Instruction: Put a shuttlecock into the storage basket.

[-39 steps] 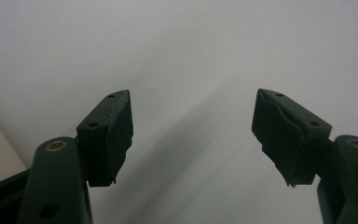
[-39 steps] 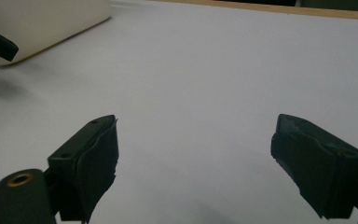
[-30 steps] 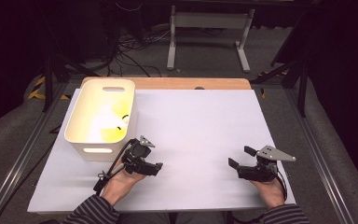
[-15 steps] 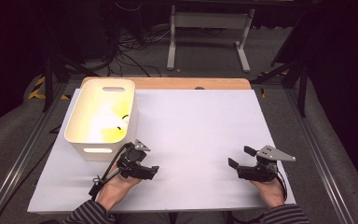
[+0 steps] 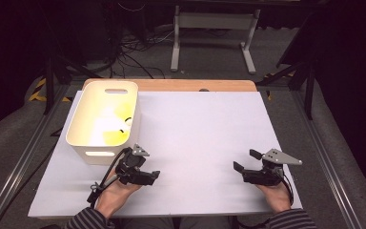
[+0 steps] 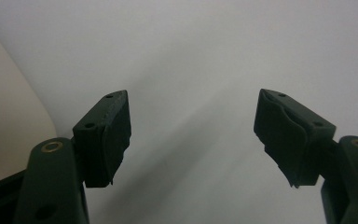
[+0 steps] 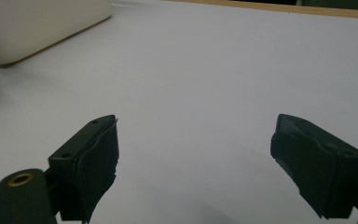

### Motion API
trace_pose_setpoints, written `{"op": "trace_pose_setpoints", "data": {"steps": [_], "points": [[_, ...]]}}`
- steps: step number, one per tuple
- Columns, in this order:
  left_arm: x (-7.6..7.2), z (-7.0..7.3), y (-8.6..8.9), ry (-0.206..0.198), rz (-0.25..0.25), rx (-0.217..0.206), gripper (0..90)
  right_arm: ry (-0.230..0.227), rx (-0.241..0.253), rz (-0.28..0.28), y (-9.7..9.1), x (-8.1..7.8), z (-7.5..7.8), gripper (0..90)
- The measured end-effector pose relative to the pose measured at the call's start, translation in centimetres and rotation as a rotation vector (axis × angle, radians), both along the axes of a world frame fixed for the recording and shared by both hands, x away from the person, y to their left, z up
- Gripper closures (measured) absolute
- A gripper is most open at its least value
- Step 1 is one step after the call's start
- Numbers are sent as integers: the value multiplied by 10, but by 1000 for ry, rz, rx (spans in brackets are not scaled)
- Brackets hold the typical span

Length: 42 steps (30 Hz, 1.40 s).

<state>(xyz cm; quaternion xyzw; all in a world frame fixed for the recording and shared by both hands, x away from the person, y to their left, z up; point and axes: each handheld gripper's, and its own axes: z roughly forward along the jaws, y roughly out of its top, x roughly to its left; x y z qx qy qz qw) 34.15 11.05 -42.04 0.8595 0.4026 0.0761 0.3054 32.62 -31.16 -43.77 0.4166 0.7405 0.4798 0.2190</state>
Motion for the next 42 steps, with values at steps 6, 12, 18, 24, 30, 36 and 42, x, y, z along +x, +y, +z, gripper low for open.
{"op": "trace_pose_setpoints", "data": {"steps": [6, 12, 18, 24, 30, 36, 42], "points": [[-3, 0, 3, 7, 3, -14, 282, 1, 2, -1, 0, 0, 0, 149], [-8, 2, 11, -10, 11, -15, 282, 3, -2, 2, 0, 0, 0, 149], [-11, 0, 18, -2, 26, -24, 282, 6, -7, 2, 1, 0, 0, 149], [-12, 1, 24, -4, 38, -34, 280, 8, -1, 6, 0, -1, 0, 149], [-15, 0, 28, -8, 46, -32, 280, 0, -3, 11, 1, -2, 1, 150], [-15, -1, 34, -6, 64, -36, 280, 1, -3, 10, 1, -1, 1, 150], [-18, -3, 40, 2, 80, -41, 283, 0, -3, 11, 1, -1, 0, 151]]}}
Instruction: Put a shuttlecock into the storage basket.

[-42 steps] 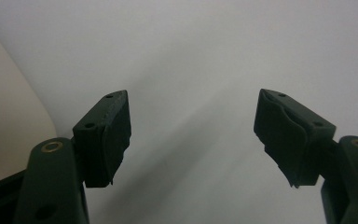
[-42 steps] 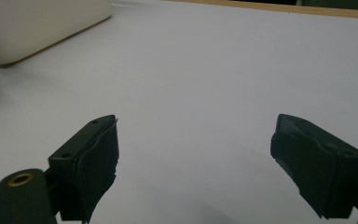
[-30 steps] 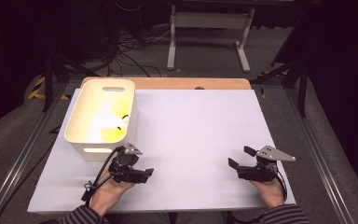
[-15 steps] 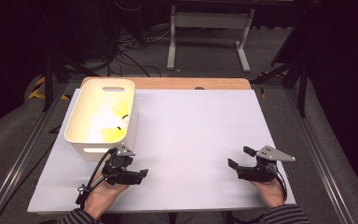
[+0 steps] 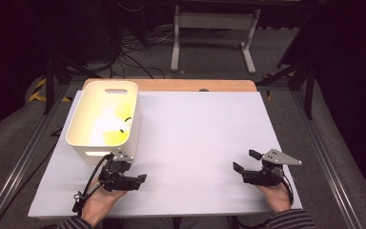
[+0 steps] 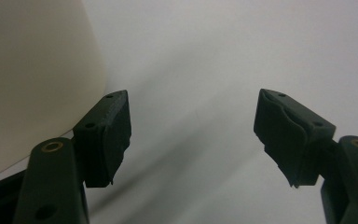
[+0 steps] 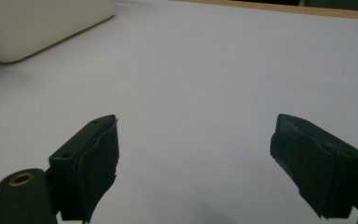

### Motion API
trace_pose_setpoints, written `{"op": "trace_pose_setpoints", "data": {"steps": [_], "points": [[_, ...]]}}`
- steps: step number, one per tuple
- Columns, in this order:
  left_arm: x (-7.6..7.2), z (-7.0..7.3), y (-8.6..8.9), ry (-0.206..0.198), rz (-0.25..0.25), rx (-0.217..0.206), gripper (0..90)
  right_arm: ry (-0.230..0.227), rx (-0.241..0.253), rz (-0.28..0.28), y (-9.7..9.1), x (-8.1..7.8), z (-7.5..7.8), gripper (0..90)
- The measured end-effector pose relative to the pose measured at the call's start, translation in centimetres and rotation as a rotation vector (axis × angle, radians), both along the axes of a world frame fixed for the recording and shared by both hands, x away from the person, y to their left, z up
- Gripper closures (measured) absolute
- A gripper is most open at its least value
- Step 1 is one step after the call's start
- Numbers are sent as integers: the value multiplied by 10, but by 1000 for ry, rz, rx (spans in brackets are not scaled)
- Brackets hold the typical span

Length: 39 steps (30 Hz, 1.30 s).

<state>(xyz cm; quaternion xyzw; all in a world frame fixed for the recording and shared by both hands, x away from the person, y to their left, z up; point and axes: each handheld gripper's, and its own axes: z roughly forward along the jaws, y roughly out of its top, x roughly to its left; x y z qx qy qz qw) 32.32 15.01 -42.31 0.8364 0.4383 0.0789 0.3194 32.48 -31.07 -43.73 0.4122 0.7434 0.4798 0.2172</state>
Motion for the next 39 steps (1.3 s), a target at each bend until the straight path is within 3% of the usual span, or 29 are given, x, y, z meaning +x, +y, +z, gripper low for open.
{"op": "trace_pose_setpoints", "data": {"steps": [10, 14, 17, 21, 39], "points": [[-3, 2, 12, -22, 30, -12, 292, -3, 1, -6, 0, -1, 1, 151], [-5, 2, 15, -8, 45, -22, 294, -1, 1, -5, 0, -1, 0, 151], [-5, 2, 18, -18, 45, -19, 297, 0, 0, -5, 0, -1, 0, 151], [-6, 2, 22, -5, 59, -47, 297, -1, 0, -3, 0, -1, 0, 151], [-12, 3, 43, -18, 106, -58, 300, -9, 12, -5, -1, -2, 1, 148]]}}
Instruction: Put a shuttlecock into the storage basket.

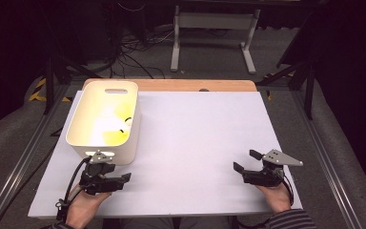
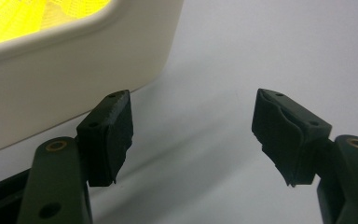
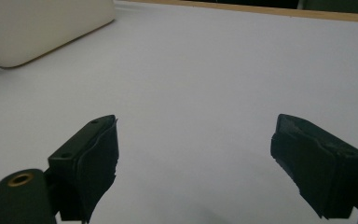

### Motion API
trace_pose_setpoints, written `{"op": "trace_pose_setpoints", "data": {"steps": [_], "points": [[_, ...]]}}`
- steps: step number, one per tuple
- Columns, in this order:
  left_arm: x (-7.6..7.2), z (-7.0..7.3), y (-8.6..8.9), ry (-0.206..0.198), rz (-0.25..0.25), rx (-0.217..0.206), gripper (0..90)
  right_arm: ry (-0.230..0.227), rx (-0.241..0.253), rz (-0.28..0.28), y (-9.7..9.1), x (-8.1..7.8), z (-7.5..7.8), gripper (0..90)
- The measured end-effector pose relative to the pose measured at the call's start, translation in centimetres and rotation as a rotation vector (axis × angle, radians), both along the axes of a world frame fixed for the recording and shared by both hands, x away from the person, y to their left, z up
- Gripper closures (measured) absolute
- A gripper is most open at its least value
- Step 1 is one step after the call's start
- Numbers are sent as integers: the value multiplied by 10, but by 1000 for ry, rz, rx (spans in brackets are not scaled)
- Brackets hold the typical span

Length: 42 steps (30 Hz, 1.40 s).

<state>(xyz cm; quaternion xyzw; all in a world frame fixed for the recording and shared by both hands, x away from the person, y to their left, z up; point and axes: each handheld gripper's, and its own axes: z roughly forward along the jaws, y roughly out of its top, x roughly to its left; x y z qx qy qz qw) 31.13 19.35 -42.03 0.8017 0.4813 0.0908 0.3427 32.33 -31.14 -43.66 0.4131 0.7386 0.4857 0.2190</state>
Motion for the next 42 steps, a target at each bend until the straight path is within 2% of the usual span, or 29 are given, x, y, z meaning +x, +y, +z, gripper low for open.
{"op": "trace_pose_setpoints", "data": {"steps": [13, 26, 42], "points": [[-3, 2, 16, -23, 45, -18, 300, -1, 2, 2, -1, -3, 0, 146], [-5, 3, 21, -34, 61, -32, 300, -10, -1, 2, -2, -9, 1, 146], [-8, 6, 32, -70, 104, -57, 298, -7, 3, 0, -3, -10, 1, 146]]}}
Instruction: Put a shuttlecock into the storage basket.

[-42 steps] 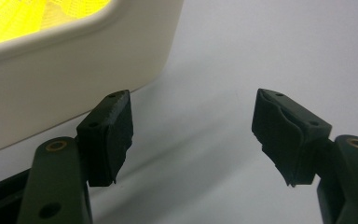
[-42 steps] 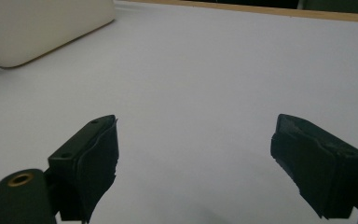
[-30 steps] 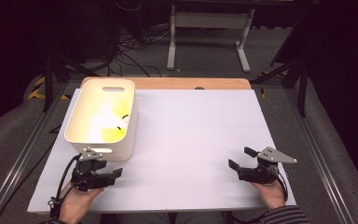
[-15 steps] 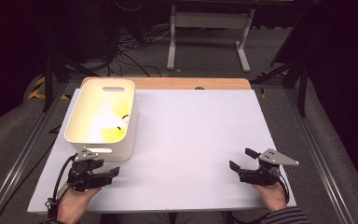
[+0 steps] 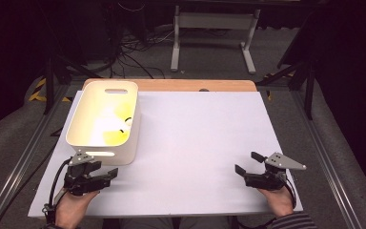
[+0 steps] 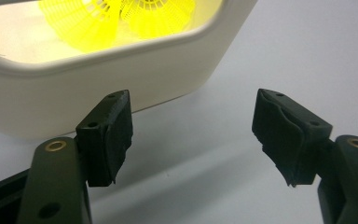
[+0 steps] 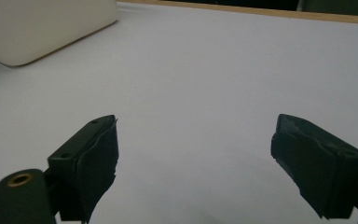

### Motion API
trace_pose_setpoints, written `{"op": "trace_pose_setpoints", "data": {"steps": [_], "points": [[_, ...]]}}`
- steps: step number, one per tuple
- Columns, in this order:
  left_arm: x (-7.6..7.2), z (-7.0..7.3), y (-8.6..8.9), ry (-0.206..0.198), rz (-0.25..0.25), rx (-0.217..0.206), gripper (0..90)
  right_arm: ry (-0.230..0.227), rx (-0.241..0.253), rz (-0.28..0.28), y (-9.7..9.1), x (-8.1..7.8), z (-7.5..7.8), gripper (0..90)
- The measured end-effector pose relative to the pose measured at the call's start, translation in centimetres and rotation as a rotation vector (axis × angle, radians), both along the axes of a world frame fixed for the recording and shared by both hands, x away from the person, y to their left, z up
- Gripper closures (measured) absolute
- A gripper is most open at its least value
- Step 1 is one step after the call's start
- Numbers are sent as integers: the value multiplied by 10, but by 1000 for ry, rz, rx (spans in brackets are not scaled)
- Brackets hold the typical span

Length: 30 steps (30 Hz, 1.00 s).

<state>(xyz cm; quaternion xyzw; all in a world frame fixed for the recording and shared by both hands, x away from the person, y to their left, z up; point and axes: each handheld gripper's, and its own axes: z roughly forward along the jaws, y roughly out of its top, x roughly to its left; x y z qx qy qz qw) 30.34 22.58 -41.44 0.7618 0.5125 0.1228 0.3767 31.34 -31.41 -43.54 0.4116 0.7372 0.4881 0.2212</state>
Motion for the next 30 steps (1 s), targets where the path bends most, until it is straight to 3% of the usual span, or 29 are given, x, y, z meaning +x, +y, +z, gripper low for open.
{"op": "trace_pose_setpoints", "data": {"steps": [30], "points": [[-1, -5, 6, -46, 47, -1, 283, -9, -2, -7, -1, 1, 1, 148]]}}
